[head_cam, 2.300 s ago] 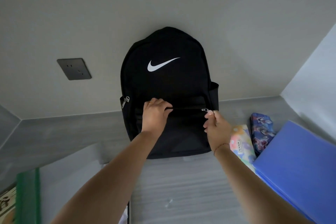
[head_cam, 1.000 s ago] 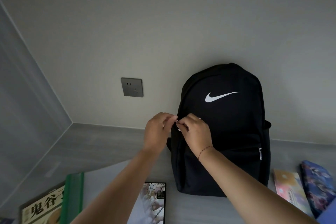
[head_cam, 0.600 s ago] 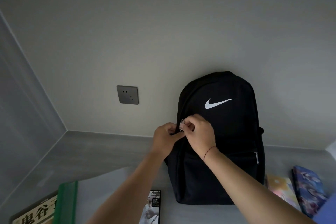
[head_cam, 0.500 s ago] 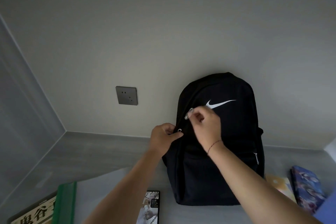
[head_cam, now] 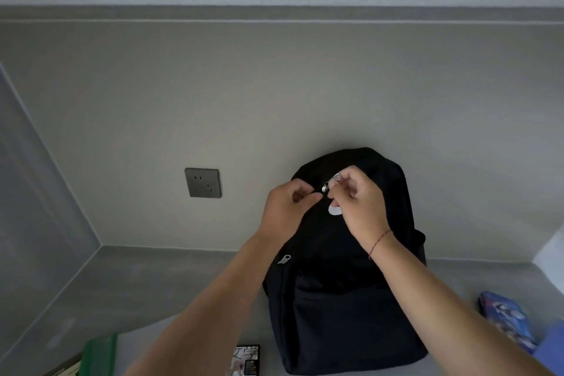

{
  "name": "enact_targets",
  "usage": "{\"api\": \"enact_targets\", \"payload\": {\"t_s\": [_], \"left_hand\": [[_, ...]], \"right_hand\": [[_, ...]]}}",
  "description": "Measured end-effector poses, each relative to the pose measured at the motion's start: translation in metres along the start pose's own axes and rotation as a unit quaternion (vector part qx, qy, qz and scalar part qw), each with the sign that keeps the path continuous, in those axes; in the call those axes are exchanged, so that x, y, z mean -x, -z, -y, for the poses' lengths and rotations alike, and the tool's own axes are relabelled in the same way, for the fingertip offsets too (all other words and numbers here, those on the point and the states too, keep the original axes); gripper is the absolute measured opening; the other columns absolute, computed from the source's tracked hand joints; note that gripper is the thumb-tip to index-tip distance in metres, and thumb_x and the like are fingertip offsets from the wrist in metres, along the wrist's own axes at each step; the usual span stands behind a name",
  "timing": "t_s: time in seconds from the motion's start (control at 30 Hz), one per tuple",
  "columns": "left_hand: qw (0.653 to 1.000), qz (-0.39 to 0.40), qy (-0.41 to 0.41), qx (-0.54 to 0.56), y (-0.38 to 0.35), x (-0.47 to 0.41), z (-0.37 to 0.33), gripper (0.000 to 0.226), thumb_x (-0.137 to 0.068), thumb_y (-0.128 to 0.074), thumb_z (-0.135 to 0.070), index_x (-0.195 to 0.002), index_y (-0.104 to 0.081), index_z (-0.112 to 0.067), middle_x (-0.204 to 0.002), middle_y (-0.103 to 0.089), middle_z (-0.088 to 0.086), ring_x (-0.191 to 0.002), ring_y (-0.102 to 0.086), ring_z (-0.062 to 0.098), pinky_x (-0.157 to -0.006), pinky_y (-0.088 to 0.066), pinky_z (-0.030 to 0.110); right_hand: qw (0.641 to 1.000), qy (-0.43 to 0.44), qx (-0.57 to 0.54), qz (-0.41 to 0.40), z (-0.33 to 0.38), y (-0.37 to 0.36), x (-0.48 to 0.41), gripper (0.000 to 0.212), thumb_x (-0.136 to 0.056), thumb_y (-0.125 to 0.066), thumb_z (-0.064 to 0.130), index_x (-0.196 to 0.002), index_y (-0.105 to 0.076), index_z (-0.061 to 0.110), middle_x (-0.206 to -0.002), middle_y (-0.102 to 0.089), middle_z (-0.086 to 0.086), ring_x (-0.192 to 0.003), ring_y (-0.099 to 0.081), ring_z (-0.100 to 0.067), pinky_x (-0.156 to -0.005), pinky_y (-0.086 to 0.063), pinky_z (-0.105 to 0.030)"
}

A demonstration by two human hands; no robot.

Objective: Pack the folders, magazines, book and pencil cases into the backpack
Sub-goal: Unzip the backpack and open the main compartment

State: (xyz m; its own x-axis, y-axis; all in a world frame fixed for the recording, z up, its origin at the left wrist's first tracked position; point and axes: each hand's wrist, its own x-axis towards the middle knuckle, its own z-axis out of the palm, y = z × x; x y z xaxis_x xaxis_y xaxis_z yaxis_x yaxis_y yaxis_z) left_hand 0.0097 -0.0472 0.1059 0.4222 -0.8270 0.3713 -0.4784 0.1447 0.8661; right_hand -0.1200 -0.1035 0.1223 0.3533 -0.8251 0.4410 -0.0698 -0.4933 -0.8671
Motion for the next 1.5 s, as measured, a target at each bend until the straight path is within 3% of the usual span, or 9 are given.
{"api": "enact_targets", "payload": {"t_s": [0.07,0.23,0.4,0.47,0.57,0.7,1.07,1.33,1.5], "left_hand": [[1.000,0.001,0.013,-0.008,0.004,-0.004,0.000,0.008,-0.082,-0.071,-0.019,-0.076,-0.068,-0.014,-0.068,-0.063,-0.004,-0.062,-0.054,0.004,-0.063,-0.045,0.019],[0.999,-0.005,0.012,-0.052,0.032,-0.014,0.004,0.014,-0.082,-0.071,-0.017,-0.069,-0.066,-0.021,-0.067,-0.065,-0.004,-0.058,-0.054,-0.002,-0.062,-0.044,0.010],[0.996,-0.038,0.039,-0.077,0.051,-0.021,0.014,0.018,-0.080,-0.072,-0.014,-0.068,-0.060,-0.019,-0.069,-0.062,-0.005,-0.064,-0.055,0.005,-0.069,-0.045,0.025],[0.991,-0.022,0.003,-0.131,0.036,-0.024,0.001,0.011,-0.080,-0.072,-0.016,-0.084,-0.062,-0.019,-0.087,-0.064,-0.003,-0.082,-0.057,0.010,-0.081,-0.046,0.027],[0.971,0.011,-0.099,-0.217,0.000,-0.033,-0.030,0.033,-0.080,-0.072,-0.028,-0.110,-0.064,-0.019,-0.109,-0.063,-0.002,-0.101,-0.056,0.012,-0.093,-0.044,0.026],[0.943,0.007,-0.163,-0.290,-0.032,-0.043,-0.058,0.021,-0.084,-0.067,-0.028,-0.103,-0.072,-0.019,-0.099,-0.069,0.001,-0.094,-0.060,0.019,-0.082,-0.044,0.026],[0.979,0.006,-0.043,-0.201,-0.029,-0.051,-0.071,0.010,-0.084,-0.066,-0.019,-0.086,-0.075,-0.016,-0.081,-0.071,-0.002,-0.077,-0.065,0.015,-0.073,-0.049,0.026],[0.976,-0.019,0.003,-0.215,-0.014,-0.050,-0.066,0.015,-0.086,-0.064,-0.021,-0.095,-0.075,-0.015,-0.093,-0.073,0.001,-0.084,-0.064,0.014,-0.075,-0.045,0.020],[0.983,0.004,0.054,-0.176,-0.010,-0.047,-0.066,0.019,-0.084,-0.067,-0.024,-0.097,-0.073,-0.013,-0.094,-0.071,0.000,-0.087,-0.066,0.015,-0.069,-0.045,0.018]], "right_hand": [[1.000,0.004,0.000,-0.014,-0.002,0.009,-0.003,0.012,-0.088,-0.060,0.012,-0.077,-0.060,0.017,-0.074,-0.064,-0.005,-0.065,-0.059,-0.012,-0.060,-0.051,-0.018],[0.994,-0.011,-0.013,-0.106,-0.004,0.042,-0.021,0.012,-0.087,-0.061,0.012,-0.077,-0.065,0.017,-0.071,-0.064,-0.001,-0.055,-0.056,0.001,-0.056,-0.045,-0.006],[0.976,-0.078,-0.069,-0.189,-0.018,0.079,-0.037,0.017,-0.086,-0.062,0.011,-0.069,-0.060,0.013,-0.064,-0.058,-0.003,-0.051,-0.052,-0.006,-0.058,-0.045,-0.019],[0.977,-0.086,-0.085,-0.176,-0.018,0.077,-0.035,0.016,-0.086,-0.060,0.009,-0.070,-0.060,0.007,-0.062,-0.057,-0.004,-0.047,-0.051,-0.004,-0.055,-0.045,-0.016],[0.978,-0.082,-0.105,-0.158,-0.014,0.070,-0.031,0.017,-0.086,-0.059,0.009,-0.076,-0.059,-0.005,-0.060,-0.057,-0.006,-0.049,-0.050,-0.008,-0.057,-0.045,-0.022],[0.977,-0.084,-0.118,-0.154,-0.014,0.083,-0.025,0.019,-0.087,-0.059,0.012,-0.074,-0.060,-0.003,-0.060,-0.057,-0.006,-0.051,-0.050,-0.012,-0.057,-0.044,-0.024],[0.940,-0.246,-0.130,-0.198,-0.068,0.138,0.012,0.019,-0.083,-0.062,0.011,-0.065,-0.058,0.005,-0.061,-0.053,-0.007,-0.057,-0.045,-0.016,-0.069,-0.044,-0.031],[0.858,-0.440,-0.156,-0.213,-0.137,0.143,0.059,0.024,-0.089,-0.052,0.009,-0.065,-0.053,0.007,-0.050,-0.050,-0.003,-0.031,-0.042,-0.006,-0.029,-0.027,-0.011],[0.827,-0.484,-0.182,-0.220,-0.138,0.140,0.066,0.020,-0.093,-0.052,0.016,-0.075,-0.054,0.006,-0.062,-0.047,-0.002,-0.038,-0.042,-0.007,-0.032,-0.030,-0.011]]}}
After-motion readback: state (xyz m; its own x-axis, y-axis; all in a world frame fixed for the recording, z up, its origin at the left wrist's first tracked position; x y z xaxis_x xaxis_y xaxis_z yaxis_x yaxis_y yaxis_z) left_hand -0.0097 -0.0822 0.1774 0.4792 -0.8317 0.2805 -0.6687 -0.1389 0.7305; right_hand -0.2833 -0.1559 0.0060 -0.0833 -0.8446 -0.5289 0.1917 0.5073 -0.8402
